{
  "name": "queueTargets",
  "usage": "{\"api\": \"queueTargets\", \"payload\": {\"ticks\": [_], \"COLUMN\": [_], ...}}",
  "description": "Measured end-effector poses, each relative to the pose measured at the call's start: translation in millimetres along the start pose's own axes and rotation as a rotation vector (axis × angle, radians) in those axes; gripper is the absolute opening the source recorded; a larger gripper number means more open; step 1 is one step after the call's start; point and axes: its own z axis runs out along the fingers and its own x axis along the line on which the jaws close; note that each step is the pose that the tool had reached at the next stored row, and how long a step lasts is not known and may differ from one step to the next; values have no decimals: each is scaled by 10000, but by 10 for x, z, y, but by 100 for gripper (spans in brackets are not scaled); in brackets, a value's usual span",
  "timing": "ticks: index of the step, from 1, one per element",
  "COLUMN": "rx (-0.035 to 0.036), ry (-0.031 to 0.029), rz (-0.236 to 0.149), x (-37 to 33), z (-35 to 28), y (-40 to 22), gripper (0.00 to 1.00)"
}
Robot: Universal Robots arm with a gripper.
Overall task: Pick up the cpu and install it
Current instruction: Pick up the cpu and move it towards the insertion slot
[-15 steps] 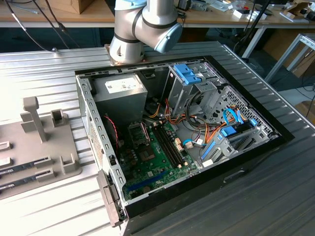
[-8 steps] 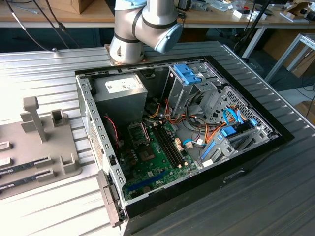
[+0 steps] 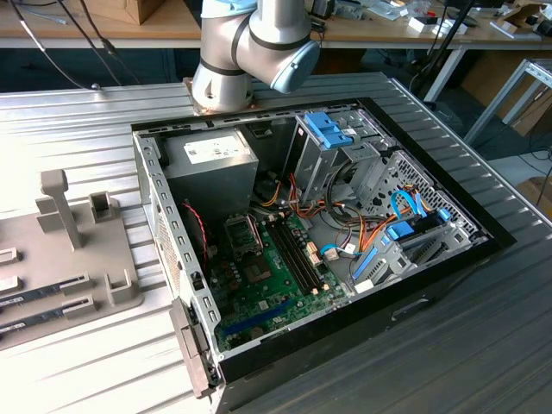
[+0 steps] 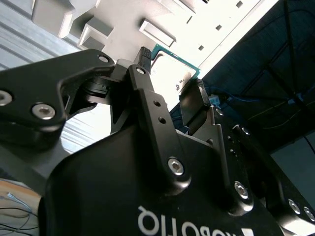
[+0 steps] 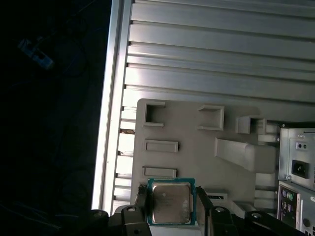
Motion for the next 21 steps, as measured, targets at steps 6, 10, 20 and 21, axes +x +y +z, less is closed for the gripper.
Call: {"api": "queueTargets", "payload": {"ticks": [6,10,20,21], "rx": [0,0,0,-1], "ry": [-1,0,0,-1], "rz": [1,0,0,1], "x": [0,-1,-1,-2], "z": [-14,-25,-58,-61], "y": [1,1,2,2], "gripper": [47,47,47,47]}}
